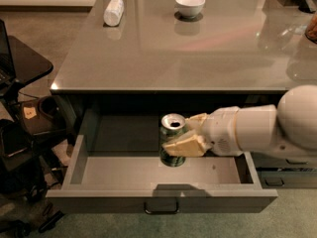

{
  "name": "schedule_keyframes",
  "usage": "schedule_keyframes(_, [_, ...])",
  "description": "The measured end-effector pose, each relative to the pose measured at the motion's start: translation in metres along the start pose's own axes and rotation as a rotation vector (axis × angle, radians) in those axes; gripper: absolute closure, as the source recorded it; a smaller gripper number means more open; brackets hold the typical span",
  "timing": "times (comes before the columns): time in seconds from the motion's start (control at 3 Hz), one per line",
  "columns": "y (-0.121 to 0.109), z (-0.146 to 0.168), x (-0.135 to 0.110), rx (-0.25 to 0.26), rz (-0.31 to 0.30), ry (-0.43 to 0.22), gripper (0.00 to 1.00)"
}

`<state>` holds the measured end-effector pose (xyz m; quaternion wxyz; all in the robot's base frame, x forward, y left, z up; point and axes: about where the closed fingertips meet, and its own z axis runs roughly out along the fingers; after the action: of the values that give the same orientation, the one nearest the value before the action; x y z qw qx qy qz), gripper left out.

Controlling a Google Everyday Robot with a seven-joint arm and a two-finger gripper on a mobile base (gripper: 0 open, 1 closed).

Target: Place green can into top drawer

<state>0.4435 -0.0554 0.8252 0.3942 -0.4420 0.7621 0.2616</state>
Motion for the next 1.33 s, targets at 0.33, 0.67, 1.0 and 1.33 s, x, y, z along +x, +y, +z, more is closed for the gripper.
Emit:
schedule_keyframes(0.33, [-0.005,0.023,0.004,0.083,0.055,-0.065,1.0])
schedule_keyframes(0.67, [-0.026,0.024,-0.005,0.179,0.057,-0.095,1.0])
schedule_keyframes(1.0, [-0.035,0.041,0.005,0.211,0.075,-0.137,1.0])
schedule_keyframes(1.33, [-0.046,0.063,0.005,0.247,0.076,-0.186,1.0])
